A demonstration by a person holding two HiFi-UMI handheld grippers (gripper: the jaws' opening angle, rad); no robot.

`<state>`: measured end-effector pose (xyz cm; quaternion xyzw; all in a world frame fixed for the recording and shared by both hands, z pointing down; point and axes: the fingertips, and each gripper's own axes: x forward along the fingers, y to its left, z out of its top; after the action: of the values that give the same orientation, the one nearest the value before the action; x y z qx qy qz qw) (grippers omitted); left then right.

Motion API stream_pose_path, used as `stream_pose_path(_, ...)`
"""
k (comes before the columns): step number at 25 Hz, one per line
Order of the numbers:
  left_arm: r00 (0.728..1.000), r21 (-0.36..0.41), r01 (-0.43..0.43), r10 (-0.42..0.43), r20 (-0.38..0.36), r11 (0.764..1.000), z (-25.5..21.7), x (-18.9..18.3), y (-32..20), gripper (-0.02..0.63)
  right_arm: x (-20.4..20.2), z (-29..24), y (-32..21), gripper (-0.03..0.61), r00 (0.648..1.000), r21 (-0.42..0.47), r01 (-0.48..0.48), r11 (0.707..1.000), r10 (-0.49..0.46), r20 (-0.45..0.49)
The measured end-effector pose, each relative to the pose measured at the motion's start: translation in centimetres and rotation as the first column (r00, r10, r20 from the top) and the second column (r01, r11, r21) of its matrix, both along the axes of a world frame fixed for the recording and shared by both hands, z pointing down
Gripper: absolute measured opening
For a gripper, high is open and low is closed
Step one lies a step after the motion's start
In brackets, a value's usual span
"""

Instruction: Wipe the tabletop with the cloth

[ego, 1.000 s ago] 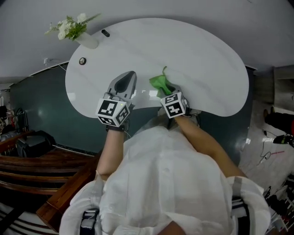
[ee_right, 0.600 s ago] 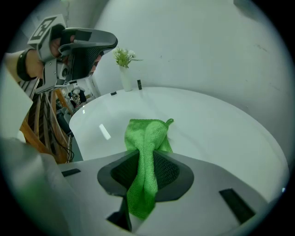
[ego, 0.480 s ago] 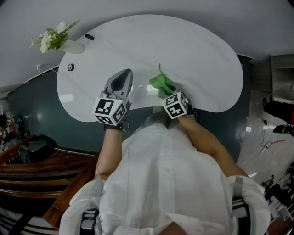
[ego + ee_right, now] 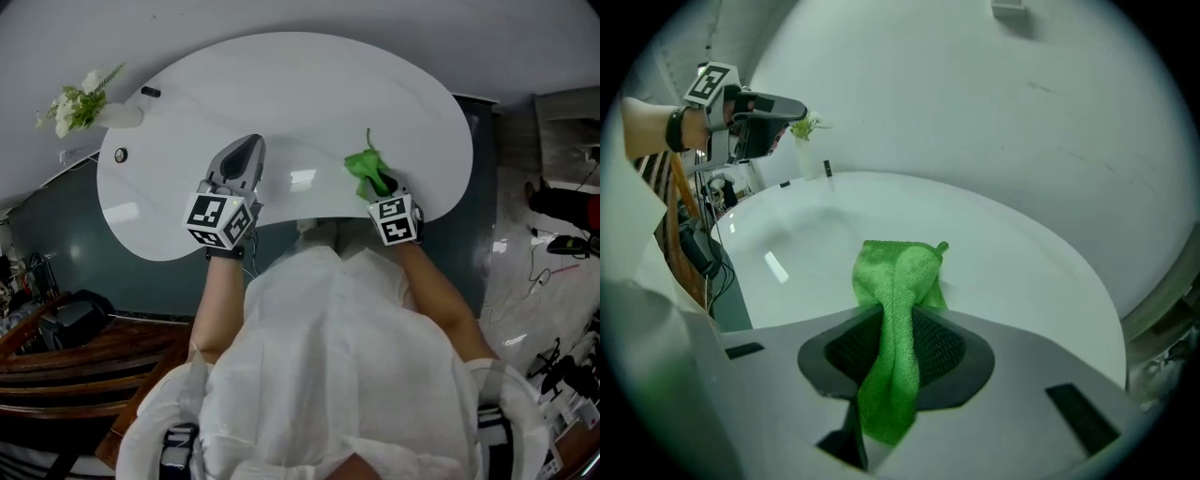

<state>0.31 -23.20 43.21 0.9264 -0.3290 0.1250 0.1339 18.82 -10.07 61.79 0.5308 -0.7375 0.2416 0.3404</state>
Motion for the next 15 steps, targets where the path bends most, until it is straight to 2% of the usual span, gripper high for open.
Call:
stream_pose_path(3, 1.0, -0.004, -0.01, 0.01, 0.001, 1.0, 0.2, 1.7, -0.1, 0.028, 4.6, 0.1, 1.3, 0.077, 0.998, -0.007, -0.047, 0.999, 0.047, -0.029)
stream_pose_path(6, 1.0, -0.009, -0.015, 0.015, 0.004, 1.0, 0.4, 2.9, -0.2, 0.028, 10.0, 0.7, 2.6, 0.077, 0.989, -0.017, -0.139, 0.99, 0.138, -0.051)
stream_pose_path(10, 1.0, -0.012, -0.011, 0.011, 0.01, 1.0, 0.6, 4.0, 0.0, 0.028, 16.9, 0.9, 4.1, 0.077, 0.964, -0.031, -0.254, 0.967, 0.25, -0.087)
stream_pose_path(15, 0.999, -0.015, 0.021, -0.02, 0.029, 1.0, 1.0, 4.2, -0.1, 0.028, 23.1, 0.9, 4.0, 0.078, 0.932, -0.042, -0.355, 0.934, 0.349, -0.101)
